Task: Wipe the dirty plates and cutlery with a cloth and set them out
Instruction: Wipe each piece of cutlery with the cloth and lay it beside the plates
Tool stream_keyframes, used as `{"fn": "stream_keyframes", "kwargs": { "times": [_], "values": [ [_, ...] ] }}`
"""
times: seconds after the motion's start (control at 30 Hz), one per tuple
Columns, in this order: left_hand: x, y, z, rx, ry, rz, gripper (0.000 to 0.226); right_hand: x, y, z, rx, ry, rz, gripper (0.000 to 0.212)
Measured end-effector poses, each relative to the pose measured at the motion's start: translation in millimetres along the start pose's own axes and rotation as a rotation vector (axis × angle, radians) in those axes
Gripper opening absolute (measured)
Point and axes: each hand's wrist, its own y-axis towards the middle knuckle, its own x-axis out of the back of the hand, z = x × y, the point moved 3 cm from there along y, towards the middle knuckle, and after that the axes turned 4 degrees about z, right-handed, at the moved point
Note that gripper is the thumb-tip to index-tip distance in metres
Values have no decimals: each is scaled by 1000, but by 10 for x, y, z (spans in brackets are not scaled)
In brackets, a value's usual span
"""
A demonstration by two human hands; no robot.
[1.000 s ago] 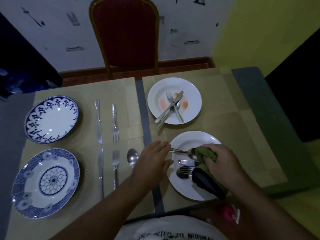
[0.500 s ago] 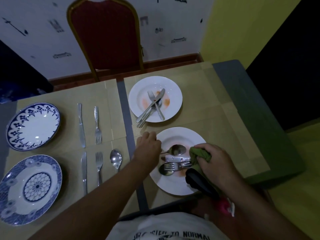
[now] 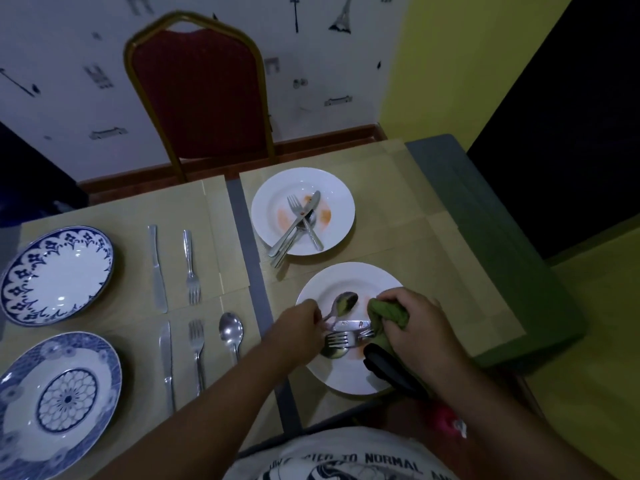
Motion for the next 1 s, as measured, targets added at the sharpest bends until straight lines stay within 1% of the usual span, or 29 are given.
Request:
{"fn": "stream_keyframes", "kwargs": {
  "times": [0.1,0.13,0.17,0.2,0.27,0.33,0.4,0.47,0.53,0.6,0.67,0.77,0.87,0.93,1.0],
  "values": [
    [-43,-167,-30,69,-474,95,18,-110,-54,299,142,-83,28,35],
    [-57,-238,-47,85,-595,113,22,-165,-74,378,206,-109,61,33],
    [-58,-295,-53,82,-665,117,24,-224,-89,433,262,-143,100,31],
    [-55,-327,-41,65,-681,113,25,-272,-90,454,294,-183,131,29],
    [-43,-367,13,15,-690,108,27,-308,-6,437,293,-222,154,28],
    [-31,-384,90,22,-760,100,28,-294,130,422,236,-289,160,27],
    [-47,-408,148,59,-800,98,29,-247,259,412,131,-353,146,26],
    [-77,-432,169,104,-842,89,30,-198,275,424,69,-317,96,26],
    [-74,-426,157,131,-876,88,29,-217,179,484,132,-293,97,27],
    [-55,-422,140,116,-887,106,27,-302,22,552,231,-255,173,30],
    [-41,-430,138,102,-886,120,26,-347,3,511,232,-250,213,31],
    [-62,-443,202,166,-937,115,24,-266,186,363,124,-284,149,31],
    [-88,-443,206,231,-970,97,17,-99,277,258,-44,-174,26,29],
    [-75,-426,200,235,-934,73,15,-16,254,243,-65,-143,-18,29],
    [-56,-404,196,212,-932,66,15,27,200,314,-6,-130,-31,32]
  ]
}}
